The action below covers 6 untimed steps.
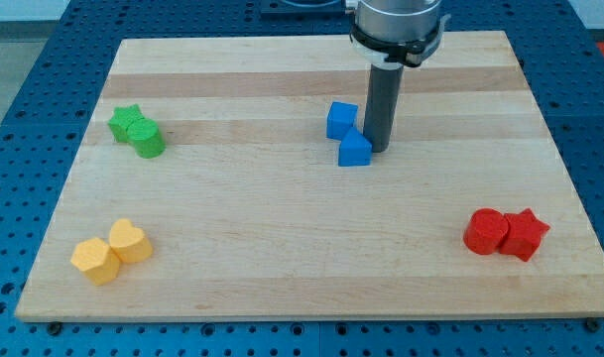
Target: Adjust the triangle below the cube
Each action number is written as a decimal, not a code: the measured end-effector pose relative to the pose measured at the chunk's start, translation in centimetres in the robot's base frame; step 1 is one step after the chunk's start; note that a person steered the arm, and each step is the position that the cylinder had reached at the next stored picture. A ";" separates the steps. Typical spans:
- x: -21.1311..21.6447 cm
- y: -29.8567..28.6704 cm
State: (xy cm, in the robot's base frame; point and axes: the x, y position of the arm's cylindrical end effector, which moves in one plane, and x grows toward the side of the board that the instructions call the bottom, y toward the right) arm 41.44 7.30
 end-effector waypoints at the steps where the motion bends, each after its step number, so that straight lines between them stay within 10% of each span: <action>1: 0.0 0.9; 6: 2.4 0.4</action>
State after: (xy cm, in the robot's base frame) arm 43.82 7.66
